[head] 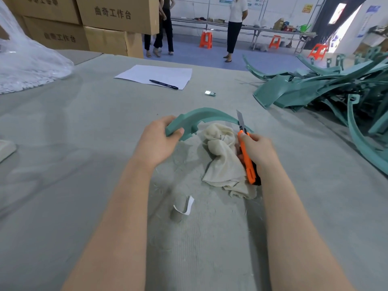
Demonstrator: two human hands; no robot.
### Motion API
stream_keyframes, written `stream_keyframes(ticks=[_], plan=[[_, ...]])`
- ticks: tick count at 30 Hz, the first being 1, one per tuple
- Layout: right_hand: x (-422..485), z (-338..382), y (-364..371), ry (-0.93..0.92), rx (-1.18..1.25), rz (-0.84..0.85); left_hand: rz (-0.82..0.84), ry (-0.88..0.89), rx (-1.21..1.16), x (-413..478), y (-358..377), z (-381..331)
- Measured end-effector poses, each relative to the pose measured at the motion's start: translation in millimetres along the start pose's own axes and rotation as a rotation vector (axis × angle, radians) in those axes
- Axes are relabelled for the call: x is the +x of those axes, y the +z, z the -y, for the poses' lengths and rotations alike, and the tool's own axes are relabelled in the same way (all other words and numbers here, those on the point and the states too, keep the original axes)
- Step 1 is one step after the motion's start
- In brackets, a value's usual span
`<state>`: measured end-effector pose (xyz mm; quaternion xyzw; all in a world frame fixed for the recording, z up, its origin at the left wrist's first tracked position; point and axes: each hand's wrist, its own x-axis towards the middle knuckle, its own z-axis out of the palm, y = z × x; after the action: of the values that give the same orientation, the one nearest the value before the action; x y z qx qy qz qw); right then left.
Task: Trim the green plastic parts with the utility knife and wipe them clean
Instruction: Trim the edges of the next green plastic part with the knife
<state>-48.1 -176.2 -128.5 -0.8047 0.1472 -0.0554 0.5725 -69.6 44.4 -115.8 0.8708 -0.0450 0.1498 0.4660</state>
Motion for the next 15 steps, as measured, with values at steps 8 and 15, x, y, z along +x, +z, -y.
stream_keyframes(ticks=[8,15], plan=[[-27.9,24.5,16.4,-0.17,0.083,0.178,-0.006,-0.006,0.033,-0.2,3.5,-1.0],[-40.7,36.6,18.3,-0.273,0.16,0.336,-0.037,-0.019,0.012,0.6,3.5,-0.1]])
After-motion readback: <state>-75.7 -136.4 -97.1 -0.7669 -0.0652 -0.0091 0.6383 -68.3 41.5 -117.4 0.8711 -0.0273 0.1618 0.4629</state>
